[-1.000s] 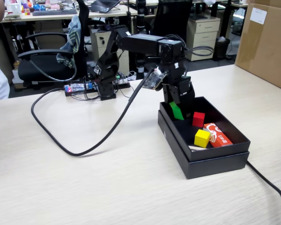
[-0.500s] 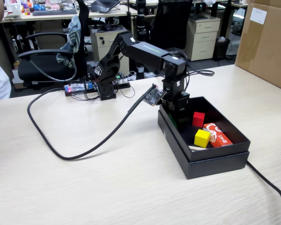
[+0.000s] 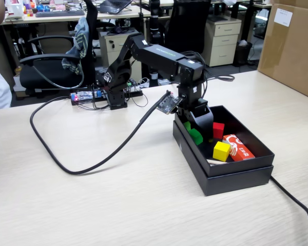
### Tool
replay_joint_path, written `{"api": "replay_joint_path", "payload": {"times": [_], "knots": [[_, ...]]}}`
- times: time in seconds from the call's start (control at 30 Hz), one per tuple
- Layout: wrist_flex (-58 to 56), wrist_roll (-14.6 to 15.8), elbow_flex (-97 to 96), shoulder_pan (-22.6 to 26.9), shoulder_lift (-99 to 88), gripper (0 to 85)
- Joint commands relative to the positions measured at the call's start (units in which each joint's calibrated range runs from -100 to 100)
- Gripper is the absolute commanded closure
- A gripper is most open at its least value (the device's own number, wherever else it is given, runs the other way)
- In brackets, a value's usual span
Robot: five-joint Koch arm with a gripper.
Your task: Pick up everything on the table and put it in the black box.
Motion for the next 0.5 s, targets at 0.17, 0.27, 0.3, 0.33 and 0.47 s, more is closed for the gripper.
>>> {"api": "replay_joint_path", "payload": {"times": [0.17, 0.27, 0.3, 0.33, 0.47], "knots": [[0.17, -4.35, -0.6, -4.25, -33.23, 40.0], [0.17, -5.91, -5.31, -6.5, -42.64, 39.9], [0.17, -6.4, -7.31, -7.33, -45.51, 39.5], [0.17, -7.08, -9.48, -8.01, -48.38, 38.6], [0.43, -8.01, -19.91, -10.45, -61.0, 36.7]]}}
